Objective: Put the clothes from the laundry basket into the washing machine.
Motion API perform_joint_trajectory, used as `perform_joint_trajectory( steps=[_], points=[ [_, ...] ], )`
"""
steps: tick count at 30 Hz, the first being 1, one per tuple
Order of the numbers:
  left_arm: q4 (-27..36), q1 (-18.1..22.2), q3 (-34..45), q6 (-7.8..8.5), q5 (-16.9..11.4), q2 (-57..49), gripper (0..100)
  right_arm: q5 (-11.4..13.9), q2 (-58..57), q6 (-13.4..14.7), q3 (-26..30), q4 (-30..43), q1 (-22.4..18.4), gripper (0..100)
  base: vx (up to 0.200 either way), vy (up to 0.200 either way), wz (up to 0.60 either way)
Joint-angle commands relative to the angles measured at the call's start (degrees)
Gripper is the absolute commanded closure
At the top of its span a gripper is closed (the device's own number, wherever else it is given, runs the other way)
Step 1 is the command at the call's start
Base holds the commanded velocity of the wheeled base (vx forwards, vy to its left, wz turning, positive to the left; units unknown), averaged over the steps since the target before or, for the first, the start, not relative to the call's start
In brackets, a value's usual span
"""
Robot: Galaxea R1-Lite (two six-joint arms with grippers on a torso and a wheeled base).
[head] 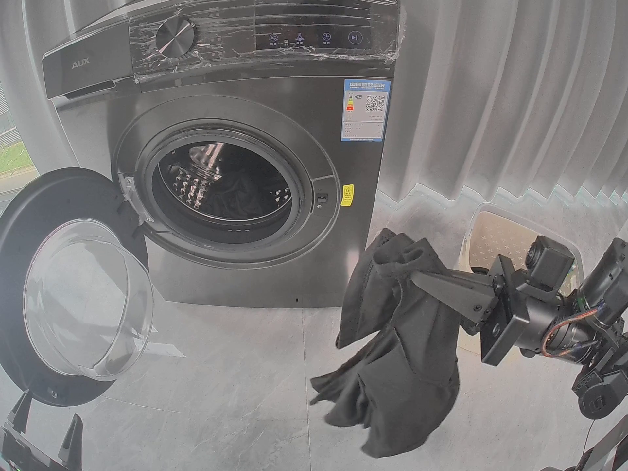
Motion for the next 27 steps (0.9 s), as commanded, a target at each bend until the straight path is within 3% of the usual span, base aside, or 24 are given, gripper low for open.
perform_joint_trajectory(
  steps=[1, 13, 27],
  points=[
    [0.0, 0.0, 1.0, -0.02, 0.0, -0.9, 0, -2.6, 4.7, -1.0, 0.0, -0.1, -2.1, 100, 0.000, 0.000, 0.00],
    [-0.1, 0.0, 1.0, -0.20, 0.1, -0.9, 0, -4.3, 4.6, -0.9, -0.3, -0.1, -2.4, 100, 0.000, 0.000, 0.00],
    [0.0, 0.0, 1.0, -0.02, 0.1, -0.9, 0, -4.3, 4.6, -0.8, -0.5, -0.1, -2.5, 100, 0.000, 0.200, 0.00]
  ],
)
